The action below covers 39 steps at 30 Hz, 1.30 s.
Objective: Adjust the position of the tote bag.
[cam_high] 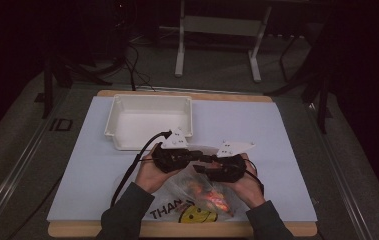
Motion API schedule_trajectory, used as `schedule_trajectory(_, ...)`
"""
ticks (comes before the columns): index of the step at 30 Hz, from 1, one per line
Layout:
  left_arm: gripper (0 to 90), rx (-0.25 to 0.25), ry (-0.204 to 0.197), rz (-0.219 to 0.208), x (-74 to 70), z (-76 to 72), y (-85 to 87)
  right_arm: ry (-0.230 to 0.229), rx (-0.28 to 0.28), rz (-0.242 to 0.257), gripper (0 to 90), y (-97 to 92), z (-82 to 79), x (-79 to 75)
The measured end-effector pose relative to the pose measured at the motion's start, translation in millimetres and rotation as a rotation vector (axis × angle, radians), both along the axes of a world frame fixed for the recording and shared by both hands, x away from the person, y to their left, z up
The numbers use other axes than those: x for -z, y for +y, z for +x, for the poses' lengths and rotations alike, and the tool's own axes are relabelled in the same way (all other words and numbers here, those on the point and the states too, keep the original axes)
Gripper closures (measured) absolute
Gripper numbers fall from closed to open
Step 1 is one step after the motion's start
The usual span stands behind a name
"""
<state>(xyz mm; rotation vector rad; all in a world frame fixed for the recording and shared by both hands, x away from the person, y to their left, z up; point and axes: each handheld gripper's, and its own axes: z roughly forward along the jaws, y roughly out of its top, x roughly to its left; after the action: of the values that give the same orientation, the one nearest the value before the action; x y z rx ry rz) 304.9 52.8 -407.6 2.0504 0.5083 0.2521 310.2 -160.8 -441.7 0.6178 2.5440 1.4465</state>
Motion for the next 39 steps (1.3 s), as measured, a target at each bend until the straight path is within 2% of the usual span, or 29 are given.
schedule_trajectory(2,90.0,0.002,0.001,-0.001,0.2,0.1,-0.5,0.005,-0.009,0.009,58.5,2.0,0.9,0.3)
schedule_trajectory(3,90.0,0.003,0.0,-0.003,0.2,-0.4,-0.8,0.015,-0.015,0.015,66.0,5.6,2.2,2.1)
schedule_trajectory(4,89.9,0.003,0.0,-0.003,0.2,-0.4,-0.8,0.015,-0.015,0.015,66.0,5.6,2.2,2.1)
schedule_trajectory(5,89.7,0.003,-0.004,-0.001,-0.1,-0.8,-0.5,0.011,-0.021,0.01,76.4,6.9,2.5,4.4)
schedule_trajectory(7,87.7,0.003,-0.012,-0.011,-2.1,-2.5,3.7,0.002,-0.02,0.019,83.4,5.4,1.8,5.0)
schedule_trajectory(12,80.3,0.001,-0.027,-0.043,-9.1,-7.2,16.5,-0.009,-0.004,0.028,88.5,-3.1,0.9,4.1)
schedule_trajectory(13,78.4,0.001,-0.027,-0.043,-9.1,-7.2,16.5,-0.01,-0.002,0.03,88.7,-4.1,0.5,3.9)
schedule_trajectory(15,75.6,-0.026,-0.04,-0.063,-12.6,-9.6,27.1,-0.016,0.002,0.025,88.9,-7.2,-0.4,3.2)
schedule_trajectory(19,73.4,-0.054,-0.048,-0.066,-13.9,-10.8,38.5,-0.02,0.014,0.02,88.9,-14.5,-2.3,3.3)
schedule_trajectory(21,72.7,-0.079,-0.053,-0.05,-13.0,-12.0,47.5,-0.023,0.028,0.017,89.0,-22.2,-2.6,4.4)
schedule_trajectory(26,71.7,-0.11,-0.058,-0.013,-8.1,-12.7,56.2,-0.019,0.054,0.013,89.0,-36.6,-3.0,6.2)
schedule_trajectory(28,71.5,-0.117,-0.05,-0.024,-4.2,-12.5,58.5,-0.016,0.063,0.015,89.0,-41.2,-3.8,6.3)
schedule_trajectory(30,71.1,-0.126,-0.036,-0.016,1.1,-11.4,61.2,-0.021,0.069,0.013,89.0,-45.9,-3.8,6.4)
schedule_trajectory(31,70.7,-0.133,-0.031,-0.003,3.5,-10.9,62.0,-0.02,0.073,0.014,89.0,-48.2,-3.9,6.5)
schedule_trajectory(33,70.3,-0.133,-0.031,-0.003,3.5,-10.9,62.0,-0.02,0.079,0.013,89.0,-50.5,-4.1,6.5)
schedule_trajectory(35,67.6,-0.151,-0.029,0.04,9.6,-9.9,62.7,-0.021,0.092,0.017,89.0,-57.7,-5.0,6.4)
schedule_trajectory(39,67.2,-0.15,-0.031,0.053,10.8,-11.6,63.1,-0.023,0.11,0.021,89.0,-67.5,-6.3,6.3)
